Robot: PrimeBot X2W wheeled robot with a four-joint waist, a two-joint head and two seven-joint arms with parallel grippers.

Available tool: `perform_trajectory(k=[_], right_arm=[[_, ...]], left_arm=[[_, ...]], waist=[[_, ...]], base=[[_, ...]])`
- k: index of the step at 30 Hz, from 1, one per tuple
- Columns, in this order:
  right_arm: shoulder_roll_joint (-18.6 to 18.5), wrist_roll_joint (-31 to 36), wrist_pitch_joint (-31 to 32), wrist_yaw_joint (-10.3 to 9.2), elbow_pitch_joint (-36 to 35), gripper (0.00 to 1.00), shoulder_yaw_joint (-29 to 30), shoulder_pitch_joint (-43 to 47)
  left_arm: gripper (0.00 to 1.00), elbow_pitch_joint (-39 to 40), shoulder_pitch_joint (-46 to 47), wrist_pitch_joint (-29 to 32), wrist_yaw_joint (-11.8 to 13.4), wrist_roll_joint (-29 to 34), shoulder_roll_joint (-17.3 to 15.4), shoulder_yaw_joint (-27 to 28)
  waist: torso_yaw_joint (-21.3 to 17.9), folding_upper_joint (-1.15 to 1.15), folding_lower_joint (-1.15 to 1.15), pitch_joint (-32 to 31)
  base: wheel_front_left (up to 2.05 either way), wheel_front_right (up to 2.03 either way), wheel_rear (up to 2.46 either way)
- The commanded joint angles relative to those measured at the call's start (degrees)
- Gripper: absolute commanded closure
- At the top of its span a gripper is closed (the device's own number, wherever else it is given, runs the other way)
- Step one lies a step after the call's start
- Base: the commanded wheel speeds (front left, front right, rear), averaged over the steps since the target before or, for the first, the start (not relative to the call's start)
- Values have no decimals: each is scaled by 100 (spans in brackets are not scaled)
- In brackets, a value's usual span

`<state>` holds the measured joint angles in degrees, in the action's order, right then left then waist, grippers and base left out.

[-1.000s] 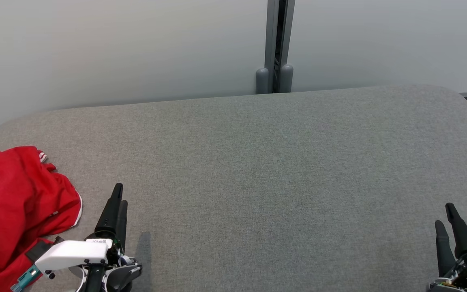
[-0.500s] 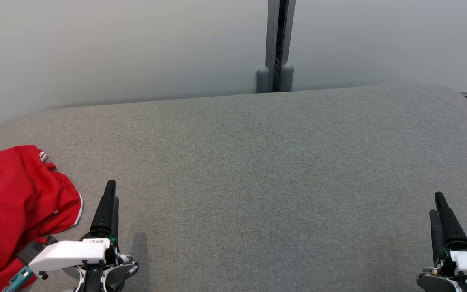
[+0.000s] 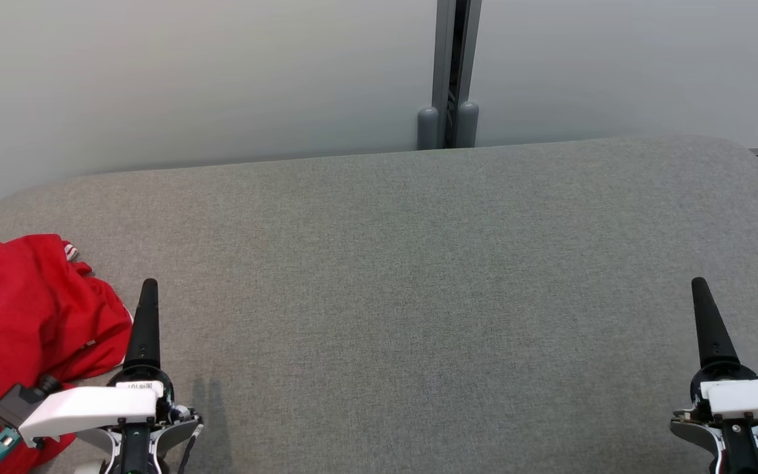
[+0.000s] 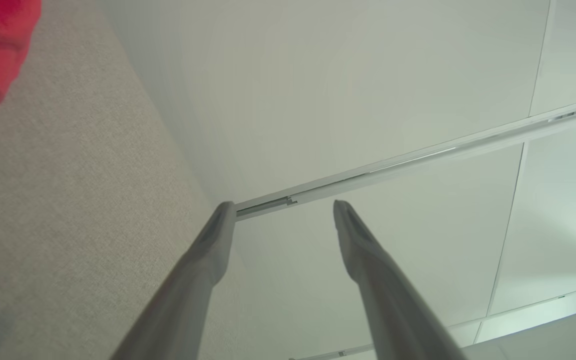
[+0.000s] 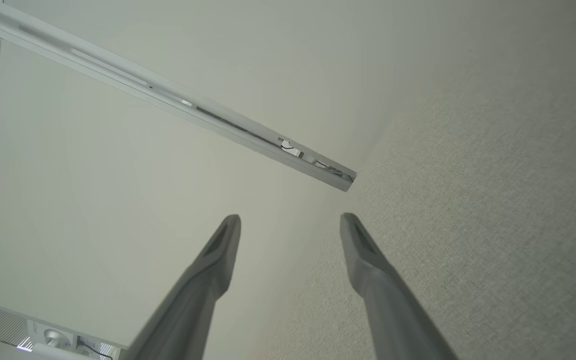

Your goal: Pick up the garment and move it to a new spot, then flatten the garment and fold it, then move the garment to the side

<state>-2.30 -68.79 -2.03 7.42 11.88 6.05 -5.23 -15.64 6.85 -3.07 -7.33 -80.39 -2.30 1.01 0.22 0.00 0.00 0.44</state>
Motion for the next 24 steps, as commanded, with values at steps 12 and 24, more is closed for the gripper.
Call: perform_trajectory(k=[12,24], right_arm=[[-67,2043,-307,8,-505,0,-270,-317],[-67,3090,-499,9,-548,0,-499,-354]], left_arm=[[0,630,-45,-270,-14,1254,-41,54],[0,1072,-193,-449,90,2690,-46,-314]], waist=[[5,0,0,15],[2,0,0,13]], base=[[0,0,0],[0,0,0]])
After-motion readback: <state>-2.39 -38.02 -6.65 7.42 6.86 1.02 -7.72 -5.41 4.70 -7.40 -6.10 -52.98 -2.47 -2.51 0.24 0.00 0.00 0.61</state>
